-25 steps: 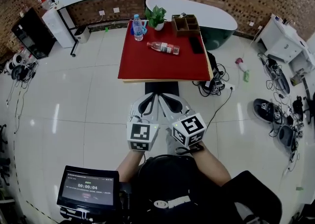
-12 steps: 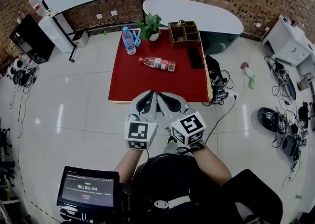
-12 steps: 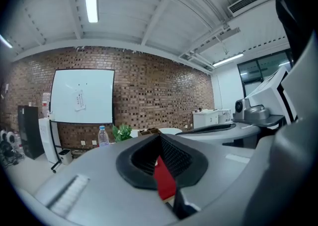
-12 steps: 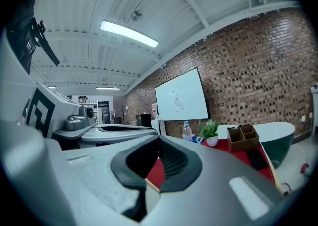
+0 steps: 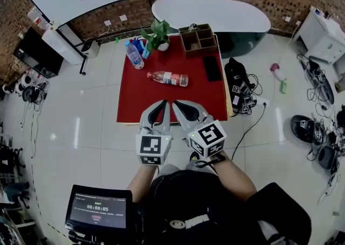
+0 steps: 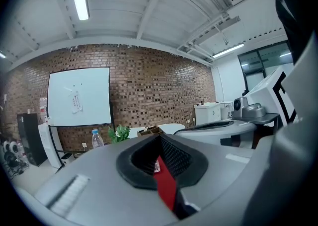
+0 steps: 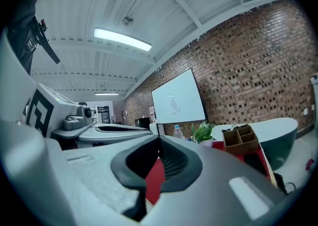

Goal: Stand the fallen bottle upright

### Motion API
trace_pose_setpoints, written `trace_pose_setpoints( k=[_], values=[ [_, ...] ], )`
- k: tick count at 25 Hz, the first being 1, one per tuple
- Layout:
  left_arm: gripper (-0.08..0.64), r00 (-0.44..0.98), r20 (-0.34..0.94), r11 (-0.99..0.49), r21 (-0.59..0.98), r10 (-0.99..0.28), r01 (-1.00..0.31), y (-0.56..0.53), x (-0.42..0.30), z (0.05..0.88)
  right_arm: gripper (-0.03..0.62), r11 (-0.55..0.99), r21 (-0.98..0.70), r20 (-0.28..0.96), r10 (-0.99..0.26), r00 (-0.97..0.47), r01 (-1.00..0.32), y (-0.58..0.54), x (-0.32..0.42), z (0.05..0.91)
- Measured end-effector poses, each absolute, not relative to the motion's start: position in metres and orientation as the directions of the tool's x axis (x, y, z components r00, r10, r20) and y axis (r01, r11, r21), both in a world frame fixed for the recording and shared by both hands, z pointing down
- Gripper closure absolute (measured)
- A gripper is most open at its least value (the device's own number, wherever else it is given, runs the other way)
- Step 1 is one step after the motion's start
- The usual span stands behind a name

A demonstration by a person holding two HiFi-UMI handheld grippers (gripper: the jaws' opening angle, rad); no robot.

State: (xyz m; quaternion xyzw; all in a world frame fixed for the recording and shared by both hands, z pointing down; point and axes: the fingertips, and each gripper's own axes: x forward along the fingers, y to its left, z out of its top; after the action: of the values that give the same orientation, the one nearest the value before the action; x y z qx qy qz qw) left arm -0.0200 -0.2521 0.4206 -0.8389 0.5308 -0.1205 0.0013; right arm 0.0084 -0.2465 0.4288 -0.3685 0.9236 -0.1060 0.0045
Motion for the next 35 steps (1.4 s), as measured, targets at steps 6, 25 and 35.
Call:
trace_pose_setpoints(
  k=[6,25,35],
  values=[
    [0.558,0.424,0.203,-0.452,-0.124,-0.883,-0.883,-0.264,-0.017,0.426,0.588,0.692,-0.182,0.071,-0.699,-0.712,-0.698,-0.261,0.014,0.427],
    [0.558,0.368,0.202,-0.386,-0.055,-0.907,-0.921,-0.308,-0.116,0.438,0.325,0.897,0.406,0.725,-0.432,-0.537,-0.174,-0.391,-0.096,0.542],
    [0.558,0.214,0.242,-0.227,-0.03,-0.947,-0.973,-0.31,-0.202,0.456,0.324,0.946,0.324,0.933,-0.32,-0.164,-0.008,-0.471,-0.118,0.697]
  ],
)
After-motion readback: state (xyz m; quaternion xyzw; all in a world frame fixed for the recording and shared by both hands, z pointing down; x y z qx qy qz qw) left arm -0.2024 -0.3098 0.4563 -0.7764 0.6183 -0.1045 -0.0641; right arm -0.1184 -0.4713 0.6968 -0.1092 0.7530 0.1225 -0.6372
